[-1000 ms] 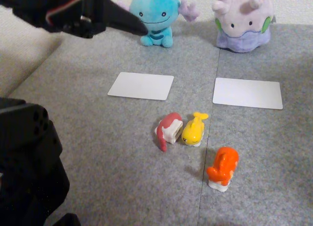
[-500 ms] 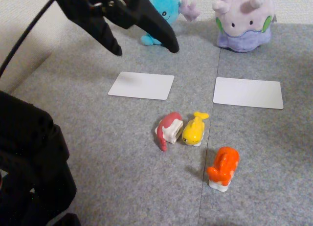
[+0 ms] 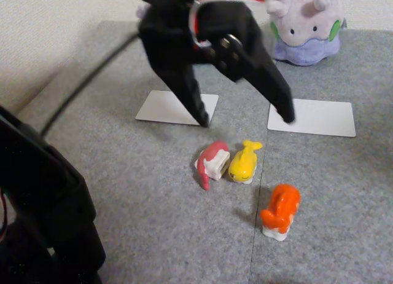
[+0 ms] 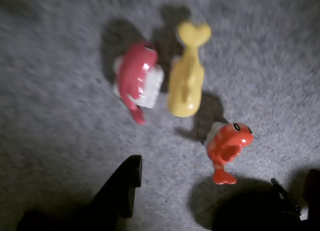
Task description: Wooper wants to eat egg sudhi, and Goomy wants to eat shrimp sushi
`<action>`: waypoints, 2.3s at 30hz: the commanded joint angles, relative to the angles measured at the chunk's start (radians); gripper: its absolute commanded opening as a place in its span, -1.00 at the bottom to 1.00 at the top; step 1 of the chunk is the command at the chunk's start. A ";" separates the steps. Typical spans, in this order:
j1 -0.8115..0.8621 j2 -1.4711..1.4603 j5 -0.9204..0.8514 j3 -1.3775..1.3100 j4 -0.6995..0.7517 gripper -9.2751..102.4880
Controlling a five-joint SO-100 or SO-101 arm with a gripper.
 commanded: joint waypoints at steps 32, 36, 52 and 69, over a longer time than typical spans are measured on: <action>-0.110 -0.485 0.107 -0.046 -0.339 -0.42; -0.118 -0.486 0.120 -0.040 -0.339 -0.46; -0.046 -0.488 0.097 -0.032 -0.318 -0.53; -0.044 -0.471 0.118 -0.043 -0.301 -0.78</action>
